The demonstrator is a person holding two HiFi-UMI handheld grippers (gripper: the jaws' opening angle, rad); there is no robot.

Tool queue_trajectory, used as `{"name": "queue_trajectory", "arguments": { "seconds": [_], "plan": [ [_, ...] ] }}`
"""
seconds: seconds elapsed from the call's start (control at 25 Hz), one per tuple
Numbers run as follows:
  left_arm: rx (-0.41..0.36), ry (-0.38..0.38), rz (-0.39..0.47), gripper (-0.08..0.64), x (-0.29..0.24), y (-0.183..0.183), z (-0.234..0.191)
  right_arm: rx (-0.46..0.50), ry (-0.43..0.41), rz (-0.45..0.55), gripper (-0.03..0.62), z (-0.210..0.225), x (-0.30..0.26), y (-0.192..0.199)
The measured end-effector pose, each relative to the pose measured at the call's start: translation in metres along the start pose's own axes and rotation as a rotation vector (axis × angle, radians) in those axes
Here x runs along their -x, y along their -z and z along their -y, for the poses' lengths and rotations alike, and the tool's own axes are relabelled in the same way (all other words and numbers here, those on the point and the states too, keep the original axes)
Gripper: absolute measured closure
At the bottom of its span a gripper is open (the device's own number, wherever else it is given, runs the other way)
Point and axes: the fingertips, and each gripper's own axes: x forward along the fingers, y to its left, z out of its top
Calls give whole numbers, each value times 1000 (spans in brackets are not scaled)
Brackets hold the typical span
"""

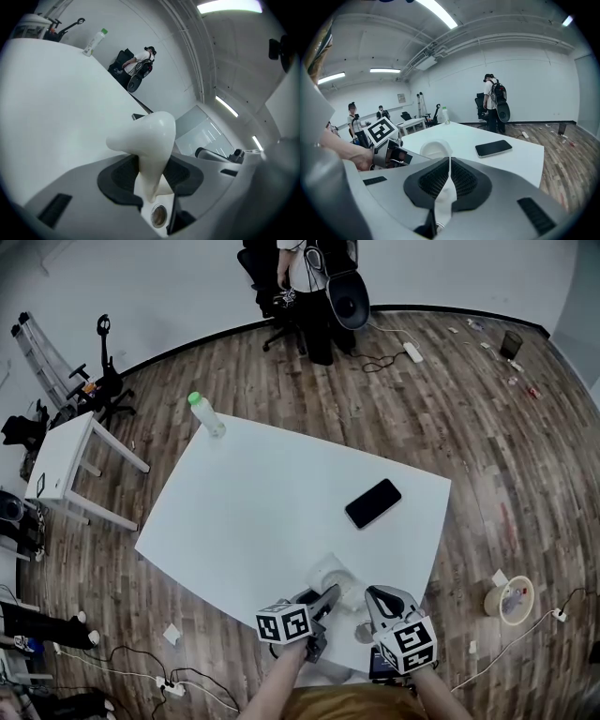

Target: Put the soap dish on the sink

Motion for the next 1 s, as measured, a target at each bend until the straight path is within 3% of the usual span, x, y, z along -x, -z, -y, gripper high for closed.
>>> {"name": "queue_trajectory", "arguments": {
  "seconds": [0.44,0.68,1.0],
  "plan": [
    [69,-9,-57,408,-12,7,-11,5,-36,-50,581,-4,-11,14],
    [162,-9,-97,408,-20,13,-21,-14,-74,-63,581,-11,-20,18],
    [215,-9,-121,408,-25,16,-28,-13,-74,-105,581,-10,-31,33]
  ]
}}
